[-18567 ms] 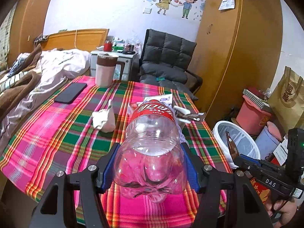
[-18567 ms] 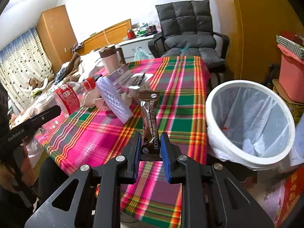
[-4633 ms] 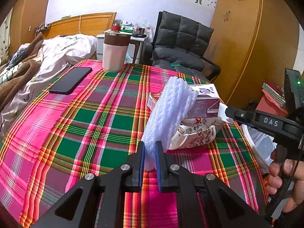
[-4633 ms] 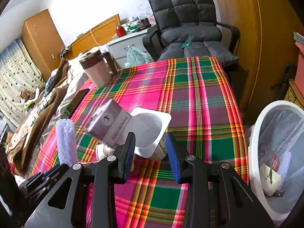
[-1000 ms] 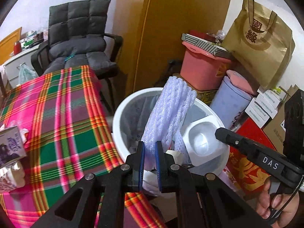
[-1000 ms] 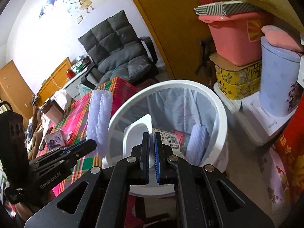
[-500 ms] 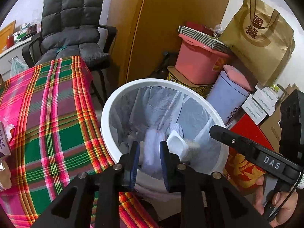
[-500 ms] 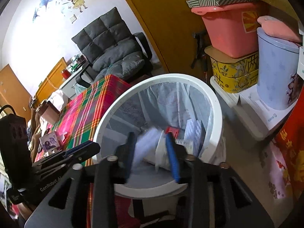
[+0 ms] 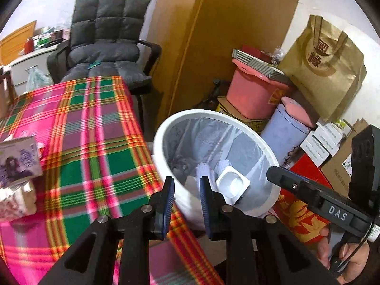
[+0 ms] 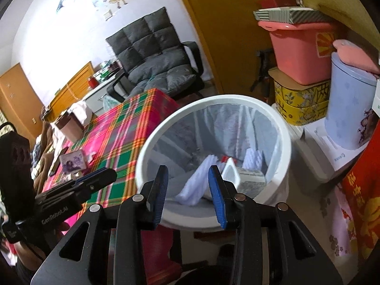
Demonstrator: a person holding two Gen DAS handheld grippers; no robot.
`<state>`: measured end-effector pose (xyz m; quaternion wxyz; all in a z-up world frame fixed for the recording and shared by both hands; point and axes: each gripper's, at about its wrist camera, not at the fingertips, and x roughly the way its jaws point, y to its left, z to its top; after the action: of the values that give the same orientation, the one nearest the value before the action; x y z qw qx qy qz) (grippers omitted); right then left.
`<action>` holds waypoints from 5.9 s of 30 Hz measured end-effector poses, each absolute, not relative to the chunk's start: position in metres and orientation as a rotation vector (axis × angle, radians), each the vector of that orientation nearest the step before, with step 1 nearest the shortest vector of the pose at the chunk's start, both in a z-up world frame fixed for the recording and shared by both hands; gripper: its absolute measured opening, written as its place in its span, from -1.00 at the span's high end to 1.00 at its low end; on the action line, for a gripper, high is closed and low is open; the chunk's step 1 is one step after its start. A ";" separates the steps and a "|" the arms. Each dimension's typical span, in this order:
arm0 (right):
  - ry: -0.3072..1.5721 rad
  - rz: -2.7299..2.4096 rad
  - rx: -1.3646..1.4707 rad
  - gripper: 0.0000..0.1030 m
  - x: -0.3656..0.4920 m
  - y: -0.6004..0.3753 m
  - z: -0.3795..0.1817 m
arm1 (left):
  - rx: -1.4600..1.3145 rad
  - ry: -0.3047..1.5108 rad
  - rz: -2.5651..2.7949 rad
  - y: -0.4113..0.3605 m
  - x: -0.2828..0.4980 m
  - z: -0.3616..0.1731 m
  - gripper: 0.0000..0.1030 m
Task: Collect trash
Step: 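Move both open tools back over the table, then grasp the printed white paper carton with the left tool, then lift the carton with the left tool while the right tool grasps the purple drink box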
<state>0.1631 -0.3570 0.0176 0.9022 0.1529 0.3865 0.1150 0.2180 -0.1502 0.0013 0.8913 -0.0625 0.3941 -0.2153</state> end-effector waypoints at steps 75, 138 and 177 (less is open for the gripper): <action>0.860 0.546 0.146 -0.08 0.157 -0.229 0.014 | -0.038 0.749 -0.245 0.034 0.185 -0.019 0.43; 0.798 0.336 -0.169 -0.08 0.203 -0.124 0.009 | -0.308 0.711 0.022 0.152 0.137 -0.015 0.84; 0.790 0.468 -0.033 0.21 0.190 -0.149 0.030 | -0.283 0.723 -0.045 0.109 0.141 -0.006 0.84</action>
<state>0.1903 -0.1490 0.0304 0.8962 -0.0158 0.3814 0.2260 0.1407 0.1086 -0.0062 0.9254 -0.1379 0.3525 -0.0218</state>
